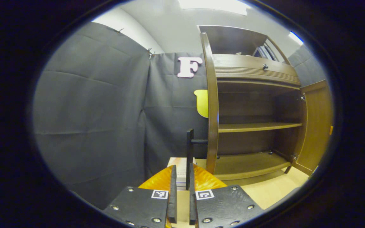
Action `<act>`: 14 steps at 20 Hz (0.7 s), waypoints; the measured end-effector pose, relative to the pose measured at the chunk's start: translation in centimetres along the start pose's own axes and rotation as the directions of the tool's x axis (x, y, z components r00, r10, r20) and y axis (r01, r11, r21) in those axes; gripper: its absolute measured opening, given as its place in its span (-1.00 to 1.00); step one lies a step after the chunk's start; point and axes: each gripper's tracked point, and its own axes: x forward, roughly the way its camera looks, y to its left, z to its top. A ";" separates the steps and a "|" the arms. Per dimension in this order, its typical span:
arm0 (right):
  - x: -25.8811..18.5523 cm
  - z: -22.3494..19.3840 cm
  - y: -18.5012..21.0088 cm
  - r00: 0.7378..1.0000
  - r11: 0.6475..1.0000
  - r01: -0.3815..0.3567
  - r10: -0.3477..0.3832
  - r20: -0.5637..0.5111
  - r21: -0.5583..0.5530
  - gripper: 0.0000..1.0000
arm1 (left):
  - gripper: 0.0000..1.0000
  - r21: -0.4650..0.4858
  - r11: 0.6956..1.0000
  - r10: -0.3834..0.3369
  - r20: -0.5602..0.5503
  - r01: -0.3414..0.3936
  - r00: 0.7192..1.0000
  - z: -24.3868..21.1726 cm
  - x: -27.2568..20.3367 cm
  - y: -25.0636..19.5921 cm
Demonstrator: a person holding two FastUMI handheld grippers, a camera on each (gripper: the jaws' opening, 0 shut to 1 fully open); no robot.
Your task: Open the right door of the double-door shoe cabinet with the right hand, and open the left door with the left hand.
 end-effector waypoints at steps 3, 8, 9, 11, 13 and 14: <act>0.1 0.2 0.1 1.000 1.000 -0.002 0.002 0.008 0.012 0.91 | -0.68 -0.011 1.000 -0.009 0.012 0.009 1.000 0.6 -0.5 -0.1; 0.6 1.0 0.3 1.000 1.000 0.002 -0.003 0.018 0.005 0.91 | -0.68 0.029 0.999 -0.032 0.049 0.031 0.998 2.9 -2.4 -1.6; 0.6 1.1 0.3 1.000 1.000 0.005 -0.005 0.020 0.008 0.91 | -0.68 0.026 0.999 -0.046 0.053 0.045 0.998 3.4 -2.9 -1.9; 0.4 1.3 0.3 1.000 1.000 0.008 -0.009 0.027 0.011 0.91 | -0.65 0.022 0.997 -0.069 0.054 0.068 0.996 4.3 -3.6 -2.4; 0.2 1.6 0.2 0.999 1.000 0.016 -0.016 0.035 0.005 0.91 | -0.66 0.022 0.996 -0.086 0.056 0.085 0.995 5.2 -4.2 -2.7; 0.0 1.9 0.0 0.999 1.000 0.020 -0.020 0.042 0.003 0.84 | -0.67 0.020 0.995 -0.098 0.057 0.097 0.994 5.6 -4.6 -3.1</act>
